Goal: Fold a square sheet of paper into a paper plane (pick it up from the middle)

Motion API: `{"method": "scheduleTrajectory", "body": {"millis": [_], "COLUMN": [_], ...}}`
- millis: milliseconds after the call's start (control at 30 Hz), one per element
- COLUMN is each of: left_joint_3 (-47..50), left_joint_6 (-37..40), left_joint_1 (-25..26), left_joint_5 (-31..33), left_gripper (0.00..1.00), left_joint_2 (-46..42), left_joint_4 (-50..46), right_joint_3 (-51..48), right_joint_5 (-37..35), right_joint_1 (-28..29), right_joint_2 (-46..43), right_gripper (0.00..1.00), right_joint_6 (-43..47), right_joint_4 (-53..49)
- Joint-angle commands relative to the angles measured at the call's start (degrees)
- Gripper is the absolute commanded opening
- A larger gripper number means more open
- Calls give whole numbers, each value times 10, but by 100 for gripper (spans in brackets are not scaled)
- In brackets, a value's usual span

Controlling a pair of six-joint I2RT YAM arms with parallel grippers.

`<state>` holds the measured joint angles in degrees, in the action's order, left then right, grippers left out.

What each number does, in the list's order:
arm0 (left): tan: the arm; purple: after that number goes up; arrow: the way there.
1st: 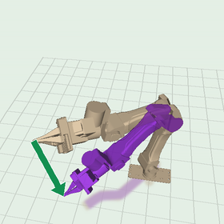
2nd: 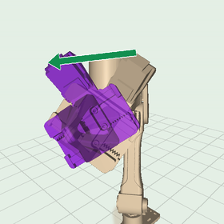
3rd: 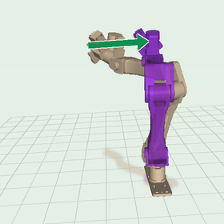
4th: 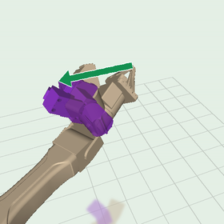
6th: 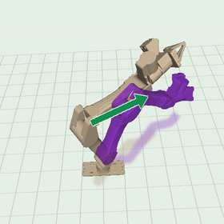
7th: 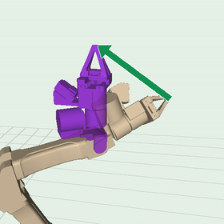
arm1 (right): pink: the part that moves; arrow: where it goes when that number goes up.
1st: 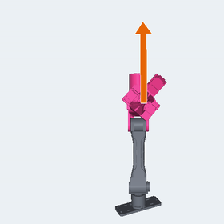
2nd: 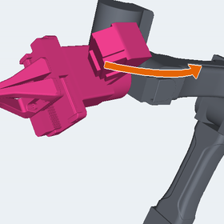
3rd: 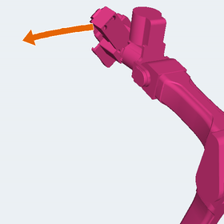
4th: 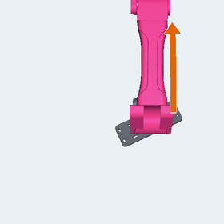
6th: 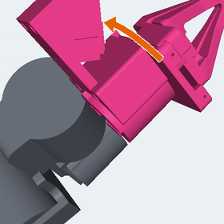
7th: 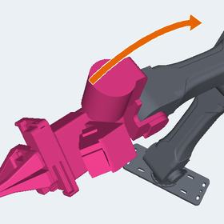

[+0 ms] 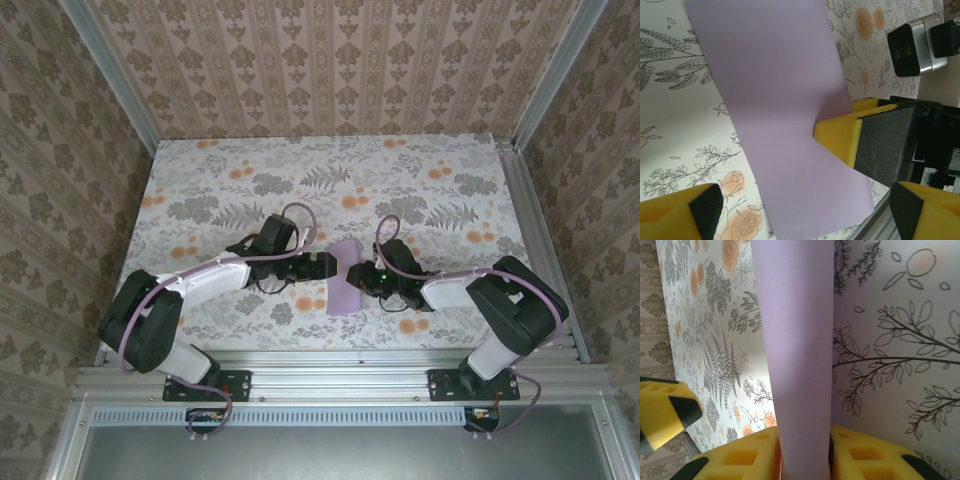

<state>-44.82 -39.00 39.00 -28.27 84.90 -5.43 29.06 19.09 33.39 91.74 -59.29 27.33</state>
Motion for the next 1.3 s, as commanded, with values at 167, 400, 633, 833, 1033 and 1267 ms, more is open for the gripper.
{"method": "scheduleTrajectory", "body": {"millis": [167, 400, 633, 833, 1033, 1267], "left_joint_3": [6, 2, -10, -27, -37, -40], "left_joint_6": [-10, -6, 2, 16, 32, 38], "left_joint_1": [26, 40, 52, 57, 62, 63], "left_joint_5": [35, 45, 42, 51, 72, 76], "left_gripper": [45, 36, 25, 17, 17, 18], "left_joint_2": [35, 69, 113, 137, 159, 166], "left_joint_4": [27, 29, 39, 17, -18, -23], "right_joint_3": [-15, -17, -18, -20, -11, 22], "right_joint_5": [23, 25, 28, 29, 24, -22], "right_joint_1": [-6, -6, -6, -6, -6, -7], "right_joint_2": [23, 27, 27, 21, 0, -69], "right_gripper": [31, 31, 31, 31, 36, 49], "right_joint_6": [2, 3, 3, 3, 19, 86], "right_joint_4": [47, 49, 49, 47, 1, -183]}}
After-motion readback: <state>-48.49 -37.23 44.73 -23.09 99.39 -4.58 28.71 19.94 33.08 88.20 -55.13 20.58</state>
